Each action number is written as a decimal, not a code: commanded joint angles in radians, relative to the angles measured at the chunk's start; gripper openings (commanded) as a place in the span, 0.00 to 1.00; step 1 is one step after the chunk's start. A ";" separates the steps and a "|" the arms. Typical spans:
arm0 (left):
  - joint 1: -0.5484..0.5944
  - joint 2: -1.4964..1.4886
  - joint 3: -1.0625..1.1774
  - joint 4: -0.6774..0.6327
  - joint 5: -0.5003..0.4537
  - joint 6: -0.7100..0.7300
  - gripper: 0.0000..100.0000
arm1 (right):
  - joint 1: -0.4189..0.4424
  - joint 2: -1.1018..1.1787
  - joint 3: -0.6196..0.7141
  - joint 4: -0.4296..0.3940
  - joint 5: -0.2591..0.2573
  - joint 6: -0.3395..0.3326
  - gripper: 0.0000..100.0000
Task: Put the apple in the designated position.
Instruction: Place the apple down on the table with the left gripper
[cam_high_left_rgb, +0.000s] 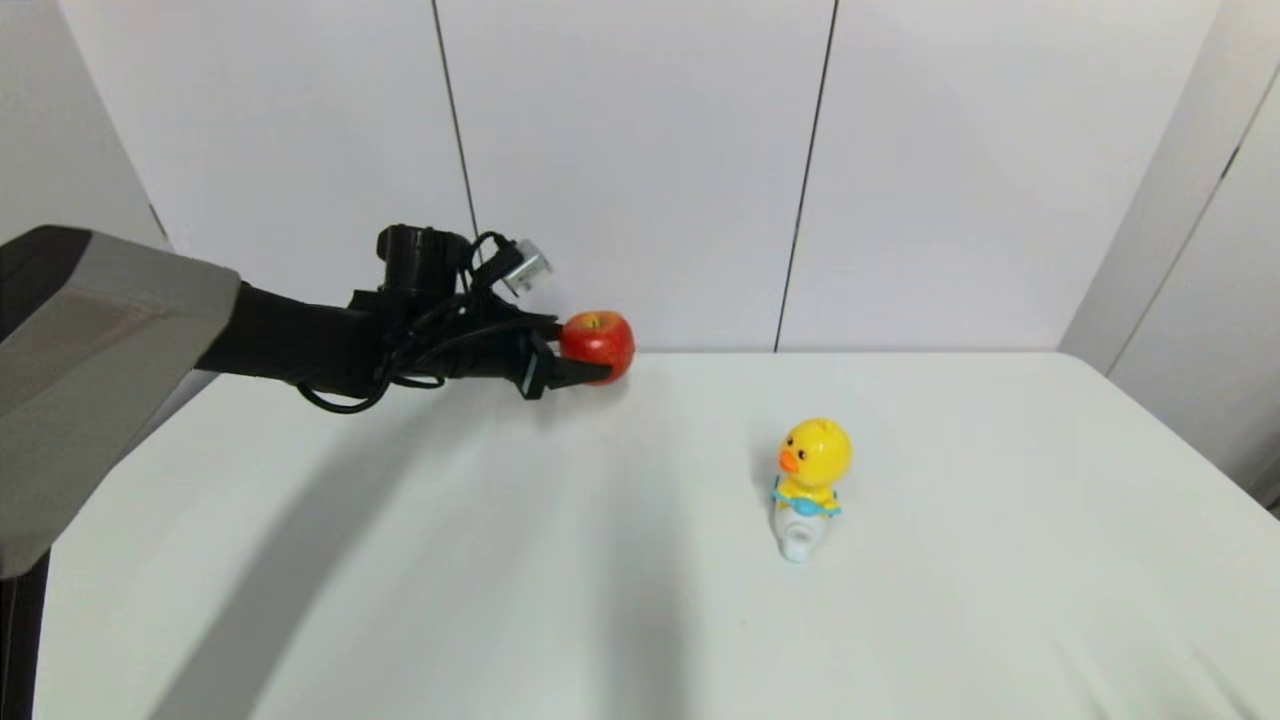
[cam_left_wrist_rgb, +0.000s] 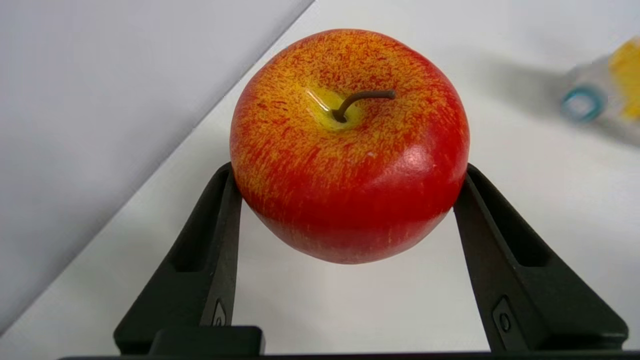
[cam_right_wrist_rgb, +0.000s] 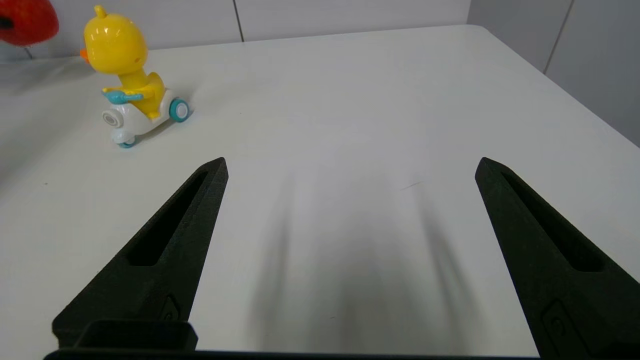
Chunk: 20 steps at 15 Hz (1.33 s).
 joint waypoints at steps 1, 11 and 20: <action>-0.088 0.009 -0.064 -0.001 -0.004 -0.033 0.00 | 0.000 0.002 0.006 0.000 0.000 0.001 1.00; -0.260 0.223 -0.271 -0.018 0.001 -0.017 0.00 | 0.000 0.002 0.006 0.000 0.000 -0.001 1.00; -0.306 0.362 -0.412 -0.022 -0.002 -0.023 0.00 | 0.000 0.002 0.006 0.000 0.000 0.001 1.00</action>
